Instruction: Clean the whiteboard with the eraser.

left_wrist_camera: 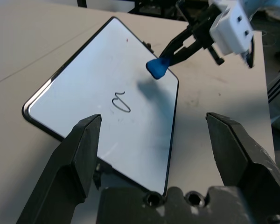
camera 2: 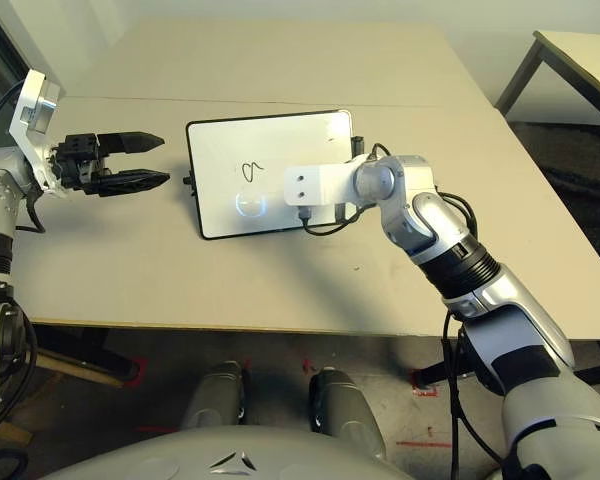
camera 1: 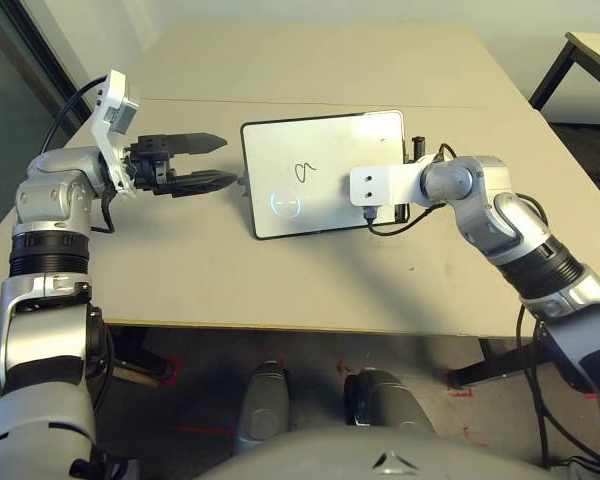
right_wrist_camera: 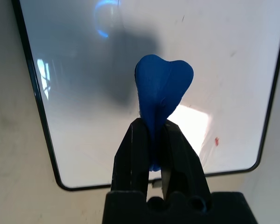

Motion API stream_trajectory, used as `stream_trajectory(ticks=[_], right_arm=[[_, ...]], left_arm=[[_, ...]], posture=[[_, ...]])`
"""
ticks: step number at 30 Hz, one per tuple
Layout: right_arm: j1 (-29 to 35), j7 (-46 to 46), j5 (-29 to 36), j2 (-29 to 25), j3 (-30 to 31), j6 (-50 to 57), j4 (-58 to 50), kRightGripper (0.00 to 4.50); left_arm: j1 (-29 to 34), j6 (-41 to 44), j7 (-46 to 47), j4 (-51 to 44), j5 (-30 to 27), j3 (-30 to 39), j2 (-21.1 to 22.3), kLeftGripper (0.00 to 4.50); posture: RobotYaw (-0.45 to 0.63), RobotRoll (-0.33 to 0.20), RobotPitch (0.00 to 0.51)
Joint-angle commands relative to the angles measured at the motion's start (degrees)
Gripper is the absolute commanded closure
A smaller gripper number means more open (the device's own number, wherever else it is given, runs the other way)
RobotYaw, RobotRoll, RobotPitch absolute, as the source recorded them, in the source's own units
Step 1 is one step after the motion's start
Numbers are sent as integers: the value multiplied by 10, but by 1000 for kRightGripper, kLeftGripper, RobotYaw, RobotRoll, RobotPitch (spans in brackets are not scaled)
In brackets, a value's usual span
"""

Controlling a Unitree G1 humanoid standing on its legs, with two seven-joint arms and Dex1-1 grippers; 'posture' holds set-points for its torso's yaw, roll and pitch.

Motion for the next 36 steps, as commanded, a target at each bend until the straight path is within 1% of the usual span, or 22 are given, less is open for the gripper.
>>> stream_trajectory(ticks=[1, 11, 22, 27, 36], right_arm=[[-15, 6, 0, 16, 4, 9, -9, 4359], [-52, -26, -23, 63, 32, -29, 55, 4359], [-80, -66, -37, 93, 53, -77, 158, 4359], [-100, -89, -55, 105, 65, -100, 209, 4359], [-133, -96, -60, 147, 67, -114, 239, 4359]], left_arm=[[6, -5, -9, 7, 9, -7, 11, 0], [18, 2, -8, -8, 0, -2, 16, 0], [25, 11, -5, -23, -8, 2, 17, 0], [30, 14, -3, -30, -11, 4, 17, 0], [29, 14, 2, -32, -12, 4, 17, 0]], posture=[[217, 0, 33], [241, 0, 30], [256, 0, 29], [261, 0, 28], [267, 0, 27]])
